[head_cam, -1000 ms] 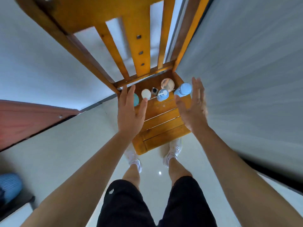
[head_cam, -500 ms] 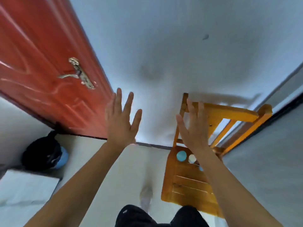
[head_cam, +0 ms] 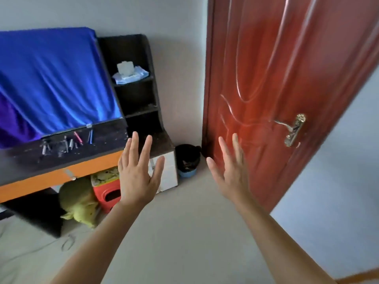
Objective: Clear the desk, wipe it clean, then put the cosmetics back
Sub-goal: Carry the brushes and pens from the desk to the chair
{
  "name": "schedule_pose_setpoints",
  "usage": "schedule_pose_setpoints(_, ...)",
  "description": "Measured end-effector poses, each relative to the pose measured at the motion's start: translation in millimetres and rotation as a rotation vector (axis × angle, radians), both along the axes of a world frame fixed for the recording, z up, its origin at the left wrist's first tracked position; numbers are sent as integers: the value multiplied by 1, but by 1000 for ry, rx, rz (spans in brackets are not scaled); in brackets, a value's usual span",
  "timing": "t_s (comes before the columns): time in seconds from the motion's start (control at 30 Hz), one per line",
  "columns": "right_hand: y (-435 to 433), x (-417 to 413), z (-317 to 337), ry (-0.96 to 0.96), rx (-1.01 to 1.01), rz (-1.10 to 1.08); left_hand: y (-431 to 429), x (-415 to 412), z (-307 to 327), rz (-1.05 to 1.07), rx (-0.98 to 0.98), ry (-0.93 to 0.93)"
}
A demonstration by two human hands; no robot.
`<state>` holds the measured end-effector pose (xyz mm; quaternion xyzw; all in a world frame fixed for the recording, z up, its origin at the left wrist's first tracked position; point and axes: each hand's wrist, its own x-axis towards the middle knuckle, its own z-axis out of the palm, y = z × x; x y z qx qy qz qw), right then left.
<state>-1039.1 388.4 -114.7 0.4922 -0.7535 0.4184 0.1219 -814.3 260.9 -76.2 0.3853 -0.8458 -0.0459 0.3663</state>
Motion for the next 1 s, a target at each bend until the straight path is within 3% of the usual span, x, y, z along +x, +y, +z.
schedule_pose_setpoints(0.23,-202,145,10,74,66,237,-131,175,1,245,28,30)
schedule_pose_setpoints(0.43,-311,236,7,64,75,387,-212,267,-2,365,68,-9)
schedule_pose_setpoints(0.77,-454,291,-33,72,170,474,-333,326,-40,474,222,-77)
schedule_pose_setpoints(1.0,-585,298,-58,19,301,476,-482,331,-63,496,311,-195)
